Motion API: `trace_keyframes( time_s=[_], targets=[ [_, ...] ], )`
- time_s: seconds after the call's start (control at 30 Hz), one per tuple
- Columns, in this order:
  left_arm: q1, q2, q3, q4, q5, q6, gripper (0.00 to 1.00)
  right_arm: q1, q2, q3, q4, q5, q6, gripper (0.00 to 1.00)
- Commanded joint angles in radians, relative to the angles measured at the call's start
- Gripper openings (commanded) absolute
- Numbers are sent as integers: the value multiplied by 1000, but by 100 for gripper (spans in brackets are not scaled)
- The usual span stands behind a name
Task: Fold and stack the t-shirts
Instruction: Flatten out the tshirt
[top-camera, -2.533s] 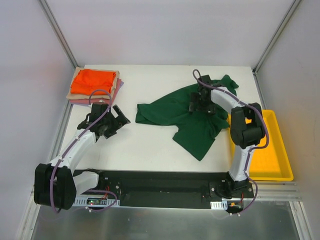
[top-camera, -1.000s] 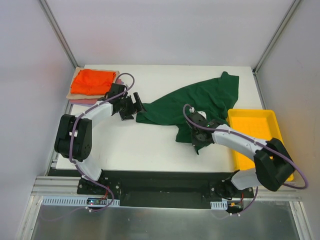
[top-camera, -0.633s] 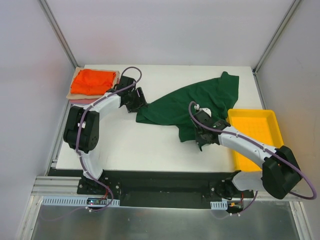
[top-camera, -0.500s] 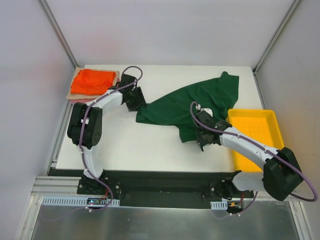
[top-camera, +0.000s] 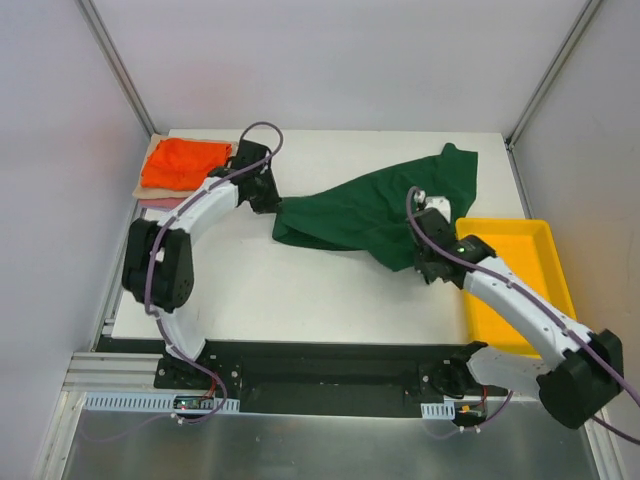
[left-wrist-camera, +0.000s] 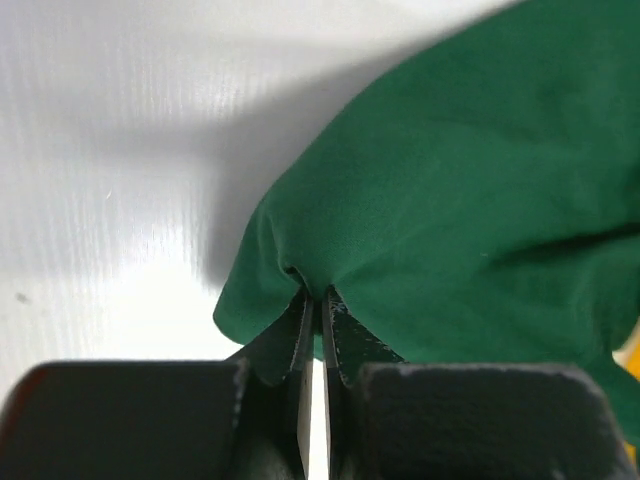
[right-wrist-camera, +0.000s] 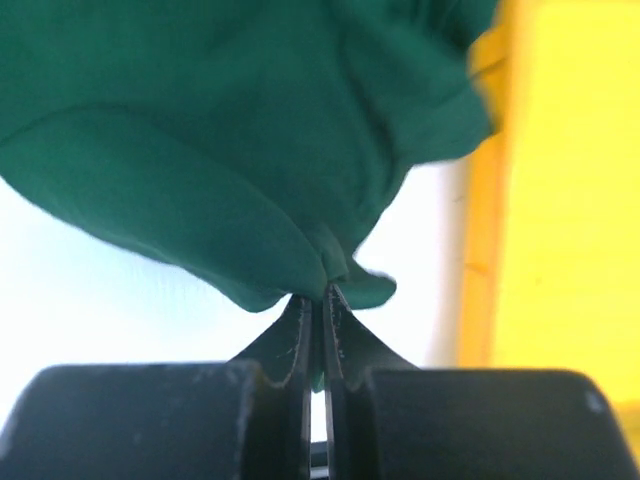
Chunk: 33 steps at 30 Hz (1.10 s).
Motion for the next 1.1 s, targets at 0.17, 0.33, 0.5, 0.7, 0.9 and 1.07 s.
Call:
trace_keyframes(
  time_s=[0.17,0.33,0.5,0.7,0.9,1.07],
  targets=[
    [-7,-517,33,-16,-62,63,0,-47,-274,468,-95,228,-292,1],
    [-7,-747,73,-25,-72,89,0,-48,-316,737,-157,87,-363,1],
    [-7,-893,243,-25,-30,149,0,-48,-275,1094,-218,-132,-395,1],
    [-7,-907,485,-42,100,204,0,-47,-173,1429,-259,-266,-432,0],
    [-7,-881,565,-42,157,198,0,-48,-164,1471,-143,-243,-482,0],
    [-7,-779,545,-42,100,198,0,-48,-22,1486,-76,121,-622,0]
  ],
)
